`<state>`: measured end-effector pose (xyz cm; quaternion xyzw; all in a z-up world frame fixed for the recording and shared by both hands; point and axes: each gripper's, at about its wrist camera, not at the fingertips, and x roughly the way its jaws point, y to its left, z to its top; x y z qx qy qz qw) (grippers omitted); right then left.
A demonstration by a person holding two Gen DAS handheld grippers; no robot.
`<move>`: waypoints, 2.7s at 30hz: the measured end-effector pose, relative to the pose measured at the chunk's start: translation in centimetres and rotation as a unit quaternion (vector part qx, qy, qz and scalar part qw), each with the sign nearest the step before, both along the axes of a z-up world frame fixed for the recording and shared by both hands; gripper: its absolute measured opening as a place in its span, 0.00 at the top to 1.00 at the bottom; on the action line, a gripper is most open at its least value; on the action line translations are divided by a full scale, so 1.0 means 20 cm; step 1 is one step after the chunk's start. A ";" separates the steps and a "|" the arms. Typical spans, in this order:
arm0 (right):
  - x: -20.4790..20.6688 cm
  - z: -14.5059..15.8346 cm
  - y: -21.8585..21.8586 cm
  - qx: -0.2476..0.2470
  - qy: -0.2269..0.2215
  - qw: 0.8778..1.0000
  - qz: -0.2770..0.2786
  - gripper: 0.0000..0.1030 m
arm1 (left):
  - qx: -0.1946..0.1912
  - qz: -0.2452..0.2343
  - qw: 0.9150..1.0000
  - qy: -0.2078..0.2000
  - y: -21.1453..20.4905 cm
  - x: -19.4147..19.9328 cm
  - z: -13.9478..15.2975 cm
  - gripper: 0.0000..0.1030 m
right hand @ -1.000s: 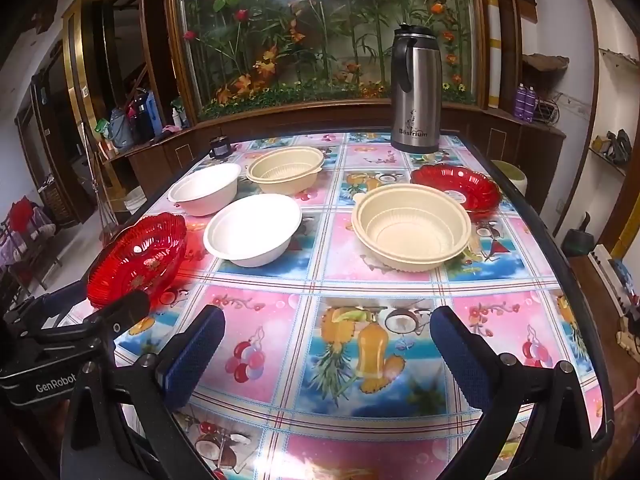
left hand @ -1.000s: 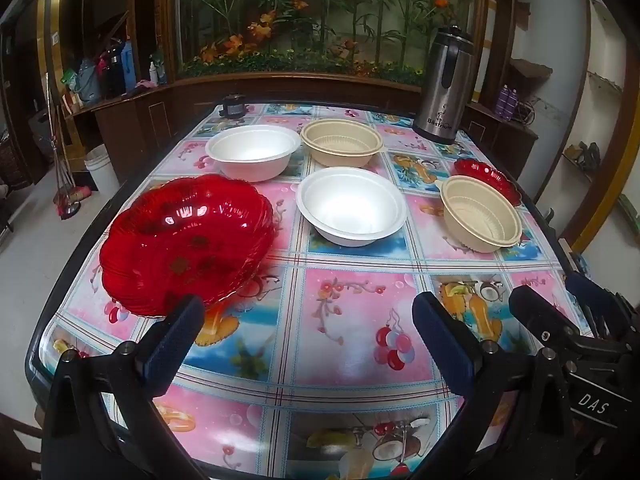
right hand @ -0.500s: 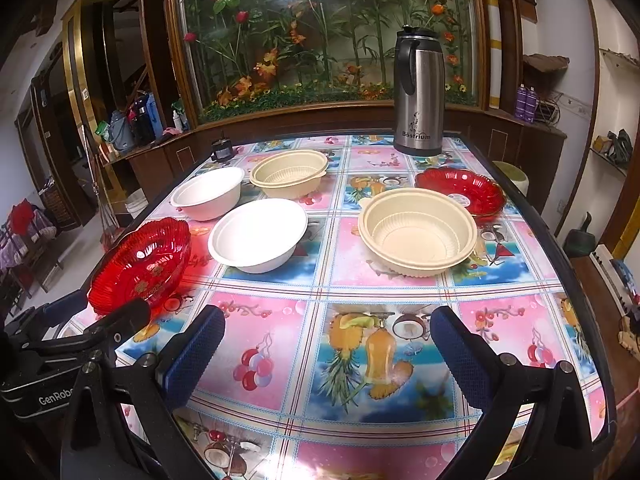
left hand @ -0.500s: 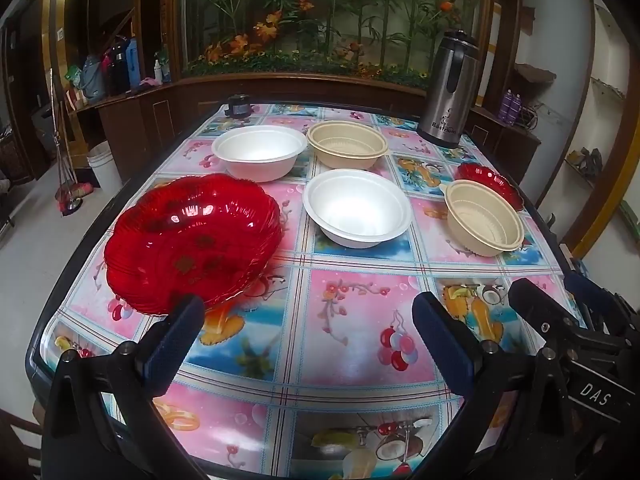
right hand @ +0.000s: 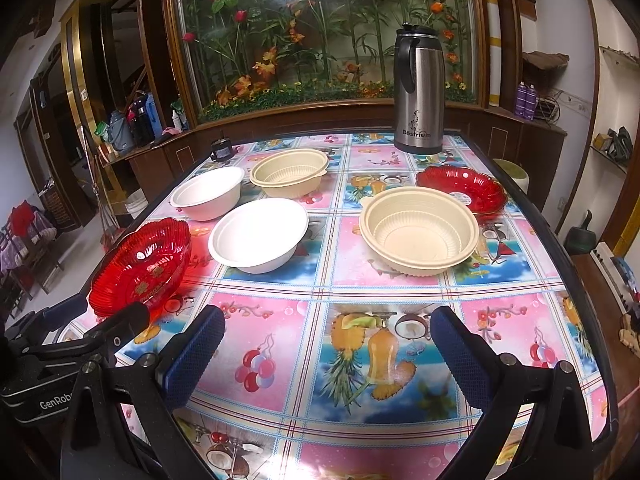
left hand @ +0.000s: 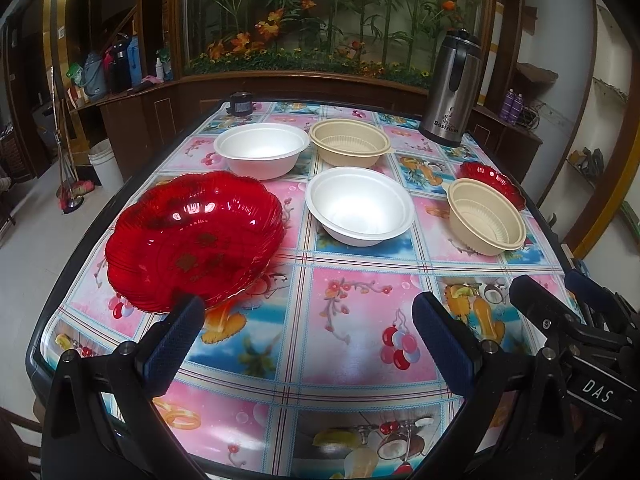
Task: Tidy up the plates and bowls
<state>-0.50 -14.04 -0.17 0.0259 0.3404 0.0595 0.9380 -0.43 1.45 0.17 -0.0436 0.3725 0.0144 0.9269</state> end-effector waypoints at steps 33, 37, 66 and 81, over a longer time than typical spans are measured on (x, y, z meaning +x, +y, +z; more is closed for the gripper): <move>0.01 0.00 0.01 0.000 -0.001 1.000 0.002 0.00 | 0.004 0.003 1.000 0.006 -0.01 0.01 -0.01 0.00; 0.01 0.00 0.01 0.000 -0.001 1.000 0.002 0.00 | 0.004 0.003 1.000 0.006 -0.01 0.01 0.00 0.00; 0.05 -0.02 0.09 0.021 0.031 0.999 0.035 0.00 | -0.091 0.046 0.995 0.020 0.32 0.00 0.02 0.00; 0.60 -0.31 0.72 0.194 0.220 0.941 0.168 0.32 | -0.001 0.185 0.979 0.091 0.90 0.32 -0.20 0.23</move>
